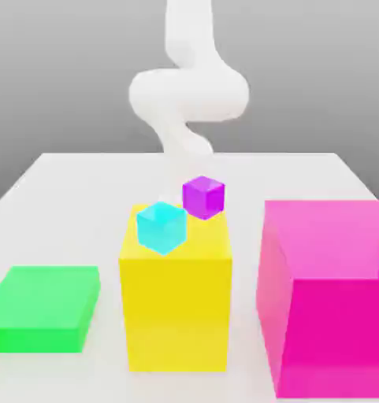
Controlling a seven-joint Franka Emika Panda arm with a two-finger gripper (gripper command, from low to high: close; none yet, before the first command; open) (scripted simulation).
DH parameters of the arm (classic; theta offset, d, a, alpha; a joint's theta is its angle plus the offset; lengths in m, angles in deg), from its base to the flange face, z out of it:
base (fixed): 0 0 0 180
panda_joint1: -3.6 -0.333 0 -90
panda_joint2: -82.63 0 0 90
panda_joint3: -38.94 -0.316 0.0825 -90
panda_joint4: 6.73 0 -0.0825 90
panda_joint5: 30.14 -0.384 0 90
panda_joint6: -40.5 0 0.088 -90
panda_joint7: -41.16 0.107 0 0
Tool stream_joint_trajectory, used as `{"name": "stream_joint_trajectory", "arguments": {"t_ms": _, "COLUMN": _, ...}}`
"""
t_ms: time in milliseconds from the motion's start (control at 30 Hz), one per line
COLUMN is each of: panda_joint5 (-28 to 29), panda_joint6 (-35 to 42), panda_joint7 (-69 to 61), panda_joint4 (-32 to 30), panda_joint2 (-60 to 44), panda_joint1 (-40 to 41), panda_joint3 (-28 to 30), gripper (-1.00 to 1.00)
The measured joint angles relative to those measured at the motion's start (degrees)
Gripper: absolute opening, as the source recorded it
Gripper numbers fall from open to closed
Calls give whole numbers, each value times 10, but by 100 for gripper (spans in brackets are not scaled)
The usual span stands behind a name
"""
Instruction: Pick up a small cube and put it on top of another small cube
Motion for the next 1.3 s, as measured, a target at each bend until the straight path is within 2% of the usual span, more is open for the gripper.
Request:
{"name": "stream_joint_trajectory", "arguments": {"t_ms": 267, "panda_joint5": -36, "panda_joint6": -36, "panda_joint7": -86, "panda_joint4": 15, "panda_joint2": -167, "panda_joint1": -4, "panda_joint3": 90, "gripper": 0}}
{"name": "stream_joint_trajectory", "arguments": {"t_ms": 600, "panda_joint5": -116, "panda_joint6": -79, "panda_joint7": -217, "panda_joint4": 35, "panda_joint2": -377, "panda_joint1": 26, "panda_joint3": 177, "gripper": 0}}
{"name": "stream_joint_trajectory", "arguments": {"t_ms": 833, "panda_joint5": -162, "panda_joint6": -108, "panda_joint7": -301, "panda_joint4": 48, "panda_joint2": -523, "panda_joint1": 85, "panda_joint3": 190, "gripper": 0}}
{"name": "stream_joint_trajectory", "arguments": {"t_ms": 1033, "panda_joint5": -172, "panda_joint6": -140, "panda_joint7": -353, "panda_joint4": 59, "panda_joint2": -640, "panda_joint1": 139, "panda_joint3": 200, "gripper": 0}}
{"name": "stream_joint_trajectory", "arguments": {"t_ms": 1167, "panda_joint5": -210, "panda_joint6": -195, "panda_joint7": -387, "panda_joint4": 76, "panda_joint2": -723, "panda_joint1": 176, "panda_joint3": 163, "gripper": 0}}
{"name": "stream_joint_trajectory", "arguments": {"t_ms": 1200, "panda_joint5": -218, "panda_joint6": -204, "panda_joint7": -393, "panda_joint4": 79, "panda_joint2": -736, "panda_joint1": 181, "panda_joint3": 157, "gripper": -100}}
{"name": "stream_joint_trajectory", "arguments": {"t_ms": 1300, "panda_joint5": -218, "panda_joint6": -203, "panda_joint7": -393, "panda_joint4": 79, "panda_joint2": -736, "panda_joint1": 181, "panda_joint3": 157, "gripper": -100}}
